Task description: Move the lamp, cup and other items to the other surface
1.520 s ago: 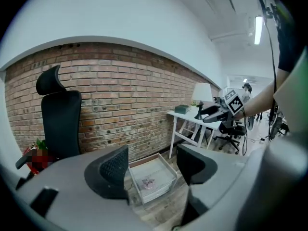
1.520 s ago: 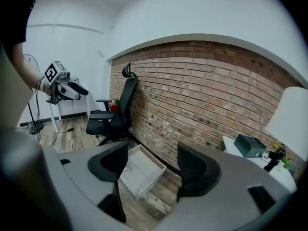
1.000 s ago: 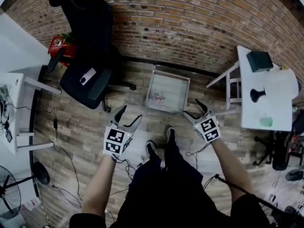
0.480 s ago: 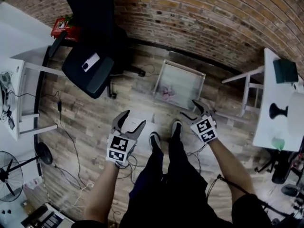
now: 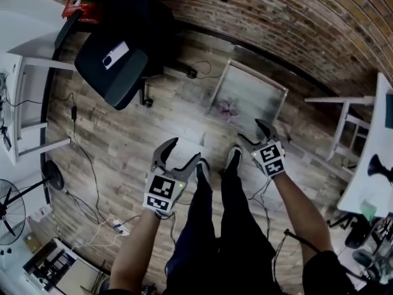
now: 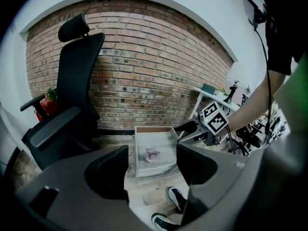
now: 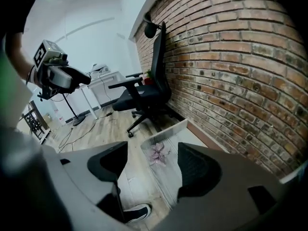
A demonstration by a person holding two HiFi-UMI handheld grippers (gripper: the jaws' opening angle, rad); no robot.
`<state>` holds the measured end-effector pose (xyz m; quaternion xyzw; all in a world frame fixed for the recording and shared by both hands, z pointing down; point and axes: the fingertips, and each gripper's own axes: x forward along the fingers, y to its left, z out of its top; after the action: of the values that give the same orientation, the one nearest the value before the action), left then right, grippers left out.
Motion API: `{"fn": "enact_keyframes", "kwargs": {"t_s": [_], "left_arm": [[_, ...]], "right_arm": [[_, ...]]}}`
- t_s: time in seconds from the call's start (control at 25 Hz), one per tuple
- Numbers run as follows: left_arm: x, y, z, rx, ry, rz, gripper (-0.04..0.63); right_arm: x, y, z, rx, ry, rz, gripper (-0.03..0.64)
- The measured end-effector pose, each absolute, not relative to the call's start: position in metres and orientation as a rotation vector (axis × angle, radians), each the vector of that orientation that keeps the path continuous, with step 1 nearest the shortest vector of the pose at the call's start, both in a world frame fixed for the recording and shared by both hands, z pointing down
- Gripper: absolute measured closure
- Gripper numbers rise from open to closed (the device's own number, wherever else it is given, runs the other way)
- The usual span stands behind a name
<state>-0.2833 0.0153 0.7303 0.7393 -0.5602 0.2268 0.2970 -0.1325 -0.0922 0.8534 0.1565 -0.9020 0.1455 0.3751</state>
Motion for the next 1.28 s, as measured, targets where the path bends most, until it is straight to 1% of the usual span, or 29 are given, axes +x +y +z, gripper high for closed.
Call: {"fn": "enact_keyframes", "kwargs": {"t_s": [0.44, 0.64, 0.8, 0.92, 1.2, 1.24, 1.28], "left_arm": [[-0.288, 0.018, 0.797, 1.892, -1.496, 0.544, 0.287], [-0.303, 0.028, 0.827, 1.838, -1.517, 0.503, 0.287], [-0.305, 0.034, 0.855, 1.822, -1.506, 0.514, 0.288], [-0.305, 0.036, 0.871, 1.807, -1.494, 0.515, 0.288], [-0.313, 0.036, 0.889, 1.796, -1.499, 0.471, 0.29], [-0.313, 0.035, 0.891, 1.802, -1.498, 0.472, 0.291], [-0.313, 0.033, 0.892, 1.808, -1.497, 0.472, 0.291]], "right_arm": [[-0.164, -0.093, 0.964, 0.371, -2.253, 0.388, 0.267], [-0.187, -0.099, 1.006, 0.398, -2.256, 0.445, 0.215], [-0.198, -0.101, 1.048, 0.349, -2.218, 0.394, 0.189], [-0.202, -0.099, 1.075, 0.291, -2.193, 0.343, 0.181], [-0.219, -0.1, 1.105, 0.271, -2.187, 0.351, 0.191], [-0.219, -0.101, 1.108, 0.27, -2.178, 0.333, 0.204], [-0.22, -0.102, 1.111, 0.269, -2.171, 0.309, 0.244]]}}
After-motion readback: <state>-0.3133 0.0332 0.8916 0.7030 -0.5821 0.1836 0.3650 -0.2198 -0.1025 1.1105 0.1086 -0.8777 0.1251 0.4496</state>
